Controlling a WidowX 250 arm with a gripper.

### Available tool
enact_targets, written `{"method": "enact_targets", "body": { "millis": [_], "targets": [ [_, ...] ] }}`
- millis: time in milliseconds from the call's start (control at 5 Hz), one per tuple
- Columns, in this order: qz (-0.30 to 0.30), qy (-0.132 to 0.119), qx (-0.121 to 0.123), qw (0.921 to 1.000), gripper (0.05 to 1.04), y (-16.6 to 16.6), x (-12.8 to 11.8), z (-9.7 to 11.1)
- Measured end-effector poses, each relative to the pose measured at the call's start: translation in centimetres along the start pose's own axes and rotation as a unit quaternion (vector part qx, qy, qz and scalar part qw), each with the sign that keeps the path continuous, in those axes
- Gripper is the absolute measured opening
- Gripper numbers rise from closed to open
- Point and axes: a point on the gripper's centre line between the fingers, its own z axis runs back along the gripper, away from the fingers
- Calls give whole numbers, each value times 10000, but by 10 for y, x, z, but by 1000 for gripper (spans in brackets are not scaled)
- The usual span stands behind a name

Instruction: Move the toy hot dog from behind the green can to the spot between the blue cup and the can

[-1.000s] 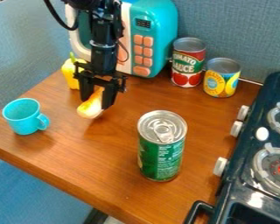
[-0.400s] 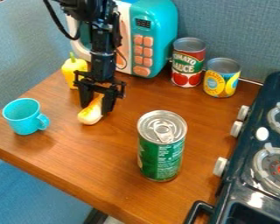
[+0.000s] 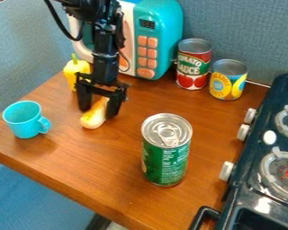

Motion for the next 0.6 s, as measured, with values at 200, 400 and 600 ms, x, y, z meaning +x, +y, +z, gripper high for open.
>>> {"method": "enact_targets", "body": {
  "millis": [200,400,600],
  "targets": [
    [-301,-135,294,9990,1003,0,-8,21],
    [-1287,-223,493,9902,1001,-32,-28,65],
    [-1855,-558,643,9789,1001,-61,-65,97]
  ]
}}
